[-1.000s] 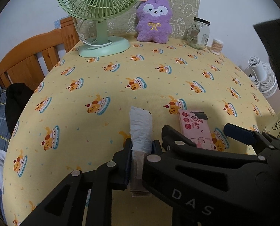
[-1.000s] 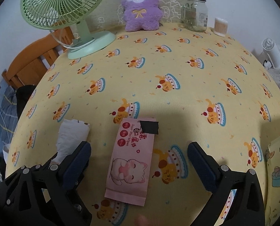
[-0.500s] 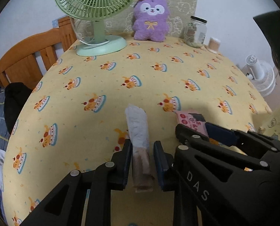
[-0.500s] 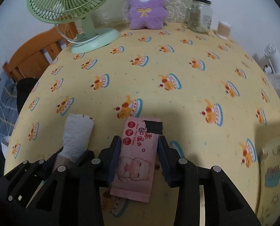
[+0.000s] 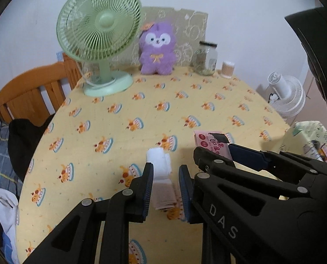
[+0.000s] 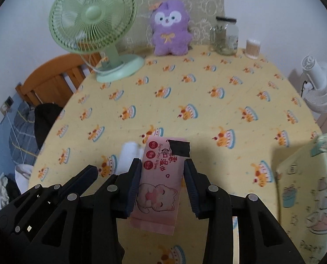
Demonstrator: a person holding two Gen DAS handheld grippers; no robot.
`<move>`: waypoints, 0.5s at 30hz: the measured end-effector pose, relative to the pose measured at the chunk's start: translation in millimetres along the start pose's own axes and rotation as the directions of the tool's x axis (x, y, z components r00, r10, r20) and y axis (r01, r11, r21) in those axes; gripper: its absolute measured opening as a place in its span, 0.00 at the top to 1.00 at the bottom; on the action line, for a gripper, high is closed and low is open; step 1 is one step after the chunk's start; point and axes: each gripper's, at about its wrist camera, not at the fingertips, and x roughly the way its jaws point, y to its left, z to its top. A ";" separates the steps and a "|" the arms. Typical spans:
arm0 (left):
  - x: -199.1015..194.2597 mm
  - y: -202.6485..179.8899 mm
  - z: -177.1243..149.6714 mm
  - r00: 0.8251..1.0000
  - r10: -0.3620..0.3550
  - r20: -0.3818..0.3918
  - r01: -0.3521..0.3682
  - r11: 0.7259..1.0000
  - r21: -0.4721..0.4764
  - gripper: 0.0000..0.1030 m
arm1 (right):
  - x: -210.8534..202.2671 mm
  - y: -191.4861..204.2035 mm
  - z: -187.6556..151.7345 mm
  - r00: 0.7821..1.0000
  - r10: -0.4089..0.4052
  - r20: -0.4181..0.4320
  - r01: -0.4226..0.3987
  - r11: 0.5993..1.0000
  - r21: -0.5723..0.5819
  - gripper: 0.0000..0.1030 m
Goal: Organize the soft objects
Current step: 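Grasp the white rolled cloth with the left tool while the right tool grasps the pink tissue pack, then lift the white rolled cloth and pink tissue pack and carry them toward the patterned box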
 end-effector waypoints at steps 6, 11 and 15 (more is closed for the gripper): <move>-19.7 -9.5 4.0 0.999 -0.007 0.049 0.006 1.000 0.009 0.78 | -27.1 -4.5 1.4 0.999 -0.008 0.052 0.008 1.000 -0.003 0.59; -26.9 -15.0 3.5 0.998 0.000 0.064 -0.001 1.000 0.019 0.78 | -38.4 -7.8 -0.2 0.998 -0.003 0.067 0.003 1.000 0.004 0.59; -30.1 -17.0 2.8 0.998 0.001 0.070 -0.002 1.000 0.024 0.78 | -45.0 -9.6 -1.4 0.997 -0.002 0.077 0.002 1.000 -0.001 0.59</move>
